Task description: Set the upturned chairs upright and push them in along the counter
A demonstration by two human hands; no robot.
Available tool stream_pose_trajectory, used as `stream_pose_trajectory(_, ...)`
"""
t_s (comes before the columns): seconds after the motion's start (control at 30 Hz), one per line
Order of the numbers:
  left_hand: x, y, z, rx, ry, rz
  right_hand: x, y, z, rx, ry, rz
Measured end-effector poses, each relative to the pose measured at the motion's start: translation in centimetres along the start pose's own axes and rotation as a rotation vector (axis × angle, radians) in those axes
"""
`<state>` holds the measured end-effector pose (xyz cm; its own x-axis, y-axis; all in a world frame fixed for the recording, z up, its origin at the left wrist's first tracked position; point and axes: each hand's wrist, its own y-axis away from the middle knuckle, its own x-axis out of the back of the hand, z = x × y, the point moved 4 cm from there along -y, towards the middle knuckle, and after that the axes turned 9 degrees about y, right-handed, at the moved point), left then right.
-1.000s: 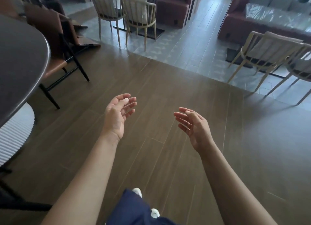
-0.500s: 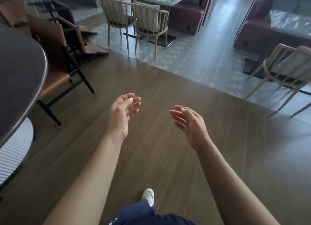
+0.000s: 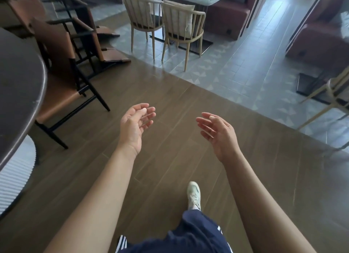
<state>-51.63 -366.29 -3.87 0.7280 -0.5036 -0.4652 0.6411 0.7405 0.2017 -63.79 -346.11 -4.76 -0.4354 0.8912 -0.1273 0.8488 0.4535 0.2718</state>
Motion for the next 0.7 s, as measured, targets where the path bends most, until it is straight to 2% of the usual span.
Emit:
stream_pose_trajectory(0.43,-11.9,-17.5,-0.4,-0.095,0.082,0.168,3.1,-23.2,-9.1,0.019,0.098,-0.124)
stream_pose_trajectory(0.7,-14.8,-25.8,-0.8,-0.112,0.094,0.24,2.5,-33.4,-10.5,-0.017,0.112,-0.184)
